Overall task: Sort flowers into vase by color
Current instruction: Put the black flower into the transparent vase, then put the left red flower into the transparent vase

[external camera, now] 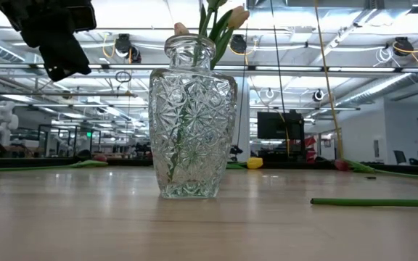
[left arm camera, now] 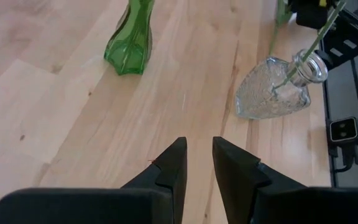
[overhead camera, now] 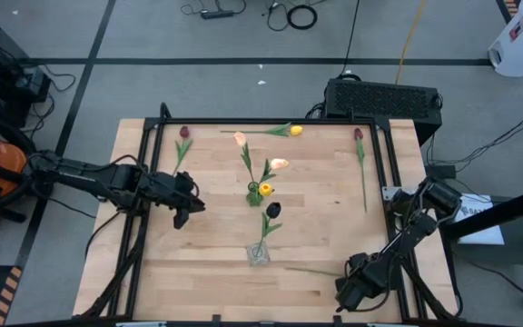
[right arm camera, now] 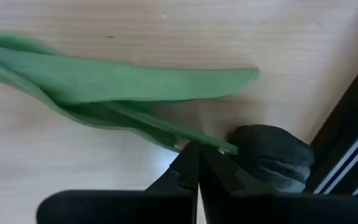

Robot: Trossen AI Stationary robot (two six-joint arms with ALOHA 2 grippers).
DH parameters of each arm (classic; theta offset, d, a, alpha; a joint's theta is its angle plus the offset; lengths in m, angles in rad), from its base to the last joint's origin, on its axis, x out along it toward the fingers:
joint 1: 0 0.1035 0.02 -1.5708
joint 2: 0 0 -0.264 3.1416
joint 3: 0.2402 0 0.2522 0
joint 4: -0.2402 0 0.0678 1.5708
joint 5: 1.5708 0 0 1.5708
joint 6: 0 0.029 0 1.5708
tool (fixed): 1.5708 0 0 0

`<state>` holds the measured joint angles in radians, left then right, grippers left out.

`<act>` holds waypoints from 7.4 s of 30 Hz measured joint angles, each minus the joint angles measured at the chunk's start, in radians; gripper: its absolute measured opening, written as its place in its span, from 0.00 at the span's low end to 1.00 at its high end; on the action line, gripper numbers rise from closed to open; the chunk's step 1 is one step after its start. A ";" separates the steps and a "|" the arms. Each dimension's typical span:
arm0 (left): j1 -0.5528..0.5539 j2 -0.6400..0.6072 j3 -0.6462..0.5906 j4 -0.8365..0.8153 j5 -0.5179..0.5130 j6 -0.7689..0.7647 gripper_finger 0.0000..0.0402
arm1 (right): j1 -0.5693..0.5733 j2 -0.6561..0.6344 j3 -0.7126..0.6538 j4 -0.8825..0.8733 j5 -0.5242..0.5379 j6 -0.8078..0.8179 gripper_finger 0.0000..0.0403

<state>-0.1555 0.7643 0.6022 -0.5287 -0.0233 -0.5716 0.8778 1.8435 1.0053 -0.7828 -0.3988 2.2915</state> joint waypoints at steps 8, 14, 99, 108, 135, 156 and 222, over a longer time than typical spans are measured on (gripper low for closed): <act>0.000 0.000 0.000 -0.001 -0.009 -0.026 0.21 | -0.067 -0.001 -0.018 -0.187 0.062 -0.118 0.00; 0.000 0.000 0.000 -0.001 -0.017 -0.026 0.21 | -0.130 -0.002 -0.024 -0.328 0.226 -0.165 0.00; -0.018 -0.066 -0.026 0.159 -0.087 0.292 0.21 | -0.239 -0.255 0.251 -0.126 1.298 -0.407 0.00; -0.018 -0.172 -0.051 0.153 -0.098 0.264 0.21 | -0.224 -0.194 0.630 -0.085 1.618 -0.959 0.00; -0.018 -0.182 -0.051 0.154 -0.085 0.242 0.21 | -0.229 0.074 0.784 0.721 1.734 -1.792 0.00; -0.018 -0.182 -0.051 0.150 -0.085 0.247 0.21 | -0.271 0.135 0.784 0.721 1.683 -1.788 0.00; -0.018 -0.182 -0.051 0.153 -0.086 0.239 0.21 | -0.244 0.207 0.785 0.216 1.593 -1.340 0.28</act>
<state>-0.1735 0.5819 0.5507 -0.3758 -0.1091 -0.3328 0.6341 2.0502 1.7901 -0.5669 1.1941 0.9519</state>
